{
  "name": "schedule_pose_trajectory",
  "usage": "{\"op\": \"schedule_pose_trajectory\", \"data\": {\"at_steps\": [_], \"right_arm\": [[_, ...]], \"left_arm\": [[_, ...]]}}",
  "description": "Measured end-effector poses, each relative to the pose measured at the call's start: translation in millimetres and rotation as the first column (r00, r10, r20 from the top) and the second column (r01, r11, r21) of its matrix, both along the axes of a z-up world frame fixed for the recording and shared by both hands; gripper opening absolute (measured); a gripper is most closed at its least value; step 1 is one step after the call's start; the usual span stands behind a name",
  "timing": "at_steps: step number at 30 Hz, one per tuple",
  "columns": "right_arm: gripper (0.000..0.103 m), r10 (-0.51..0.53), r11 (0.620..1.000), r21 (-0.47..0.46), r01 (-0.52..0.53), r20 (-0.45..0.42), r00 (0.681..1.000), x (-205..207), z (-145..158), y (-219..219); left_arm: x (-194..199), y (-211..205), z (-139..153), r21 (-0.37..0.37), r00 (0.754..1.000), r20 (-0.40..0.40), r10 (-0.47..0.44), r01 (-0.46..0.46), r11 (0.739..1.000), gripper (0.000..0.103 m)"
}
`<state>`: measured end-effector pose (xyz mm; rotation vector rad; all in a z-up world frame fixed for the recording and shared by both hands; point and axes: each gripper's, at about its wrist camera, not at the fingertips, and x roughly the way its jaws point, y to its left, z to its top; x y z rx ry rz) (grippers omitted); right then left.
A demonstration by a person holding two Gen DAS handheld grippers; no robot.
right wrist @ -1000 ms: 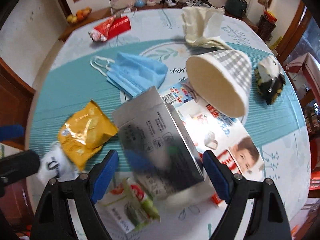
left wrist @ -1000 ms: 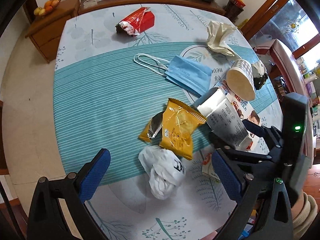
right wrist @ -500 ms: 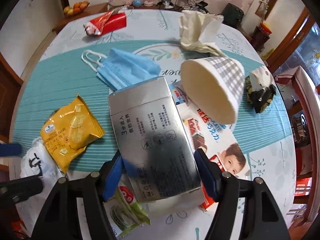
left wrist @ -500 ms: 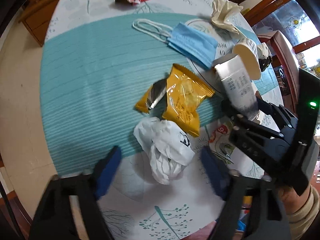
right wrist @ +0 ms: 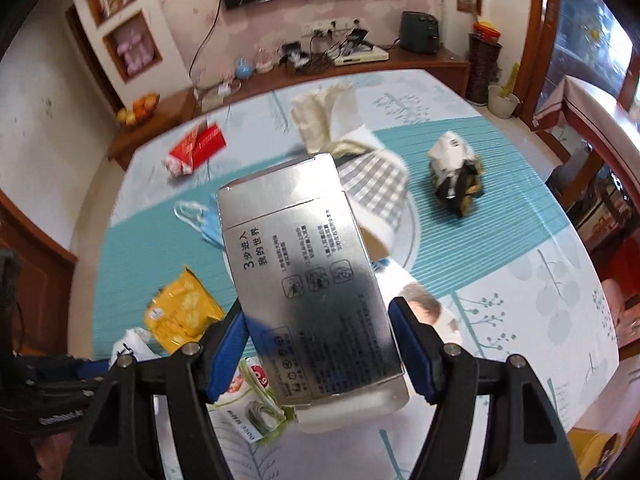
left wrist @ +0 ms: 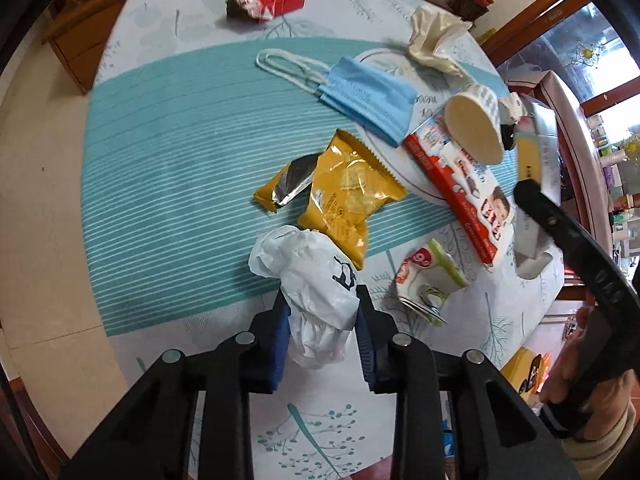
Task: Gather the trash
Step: 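Carry the white bag and silver box down over the trash bin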
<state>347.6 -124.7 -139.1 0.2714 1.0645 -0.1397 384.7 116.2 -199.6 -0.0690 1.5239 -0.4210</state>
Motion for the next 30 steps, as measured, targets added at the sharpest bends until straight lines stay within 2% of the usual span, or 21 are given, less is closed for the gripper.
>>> {"op": "schedule_pose_trajectory", "data": {"at_steps": [5,9,17,25,30], "right_arm": [[0.069,-0.009,0.998,0.061,0.006,0.051,0.999,-22.0,28.4,-14.3],[0.069,0.015,0.992,0.127,-0.024,0.073,0.997,-46.7,44.4,-23.8],[0.069,0.068,0.967,0.237,-0.093,0.11,0.992,-116.4,62.4,-49.8],[0.069,0.123,0.943,0.292,-0.158,0.136,0.983,-192.4,69.0,-85.2],[0.069,0.164,0.933,0.304,-0.194,0.121,0.979,-233.2,64.6,-103.7]], "left_arm": [[-13.9,-3.7,31.6,-0.012,0.998,0.059,0.014,-0.013,1.0,0.027],[-33.6,-17.0,65.0,-0.017,0.99,0.139,0.014,-0.011,1.0,0.027],[-100.4,-69.5,129.8,-0.056,0.946,0.322,0.021,-0.003,0.998,0.027],[-188.7,-126.6,147.2,-0.048,0.921,0.39,0.014,0.005,0.999,0.027],[-243.7,-150.1,142.1,-0.033,0.92,0.391,0.026,-0.014,0.999,0.027]]}}
